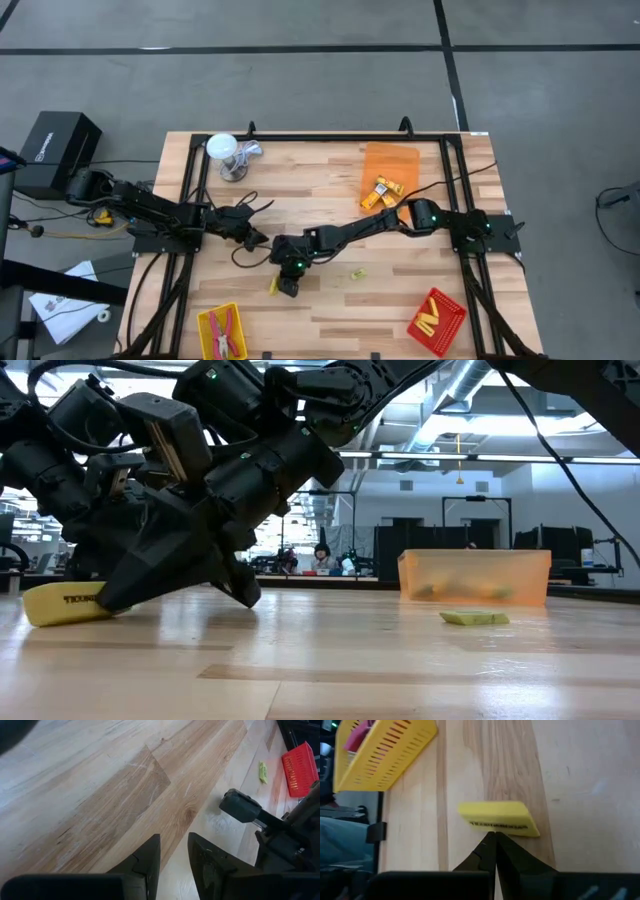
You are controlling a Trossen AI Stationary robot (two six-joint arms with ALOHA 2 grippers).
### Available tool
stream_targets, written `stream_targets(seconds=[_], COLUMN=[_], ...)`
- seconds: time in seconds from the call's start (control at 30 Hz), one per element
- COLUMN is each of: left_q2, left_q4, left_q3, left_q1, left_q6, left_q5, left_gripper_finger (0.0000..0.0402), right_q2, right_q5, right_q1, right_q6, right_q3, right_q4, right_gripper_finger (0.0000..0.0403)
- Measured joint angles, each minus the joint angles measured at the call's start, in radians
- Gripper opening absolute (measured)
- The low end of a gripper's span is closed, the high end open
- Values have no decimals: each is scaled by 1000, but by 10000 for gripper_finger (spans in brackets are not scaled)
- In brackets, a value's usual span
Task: Pick & Place School Supplies
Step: Put the yellow eraser into the red bin
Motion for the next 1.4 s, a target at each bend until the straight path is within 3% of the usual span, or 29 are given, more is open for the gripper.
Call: stream_targets(seconds=[0.4,1.07,1.4], left_q2=[0,0,0], left_q4=[1,1,-7], left_q3=[0,0,0], left_q1=[0,0,0], left_q6=[2,11,31], left_q5=[10,6,-18], left_gripper_finger=[95,95,95], right_q2=[0,-45,-49], right_q5=[20,39,125], right_q1=[-1,-33,-14], right_q6=[0,3,-122], right_q3=[-2,-12,-10], right_q4=[7,225,106], right_gripper_finger=[0,0,0])
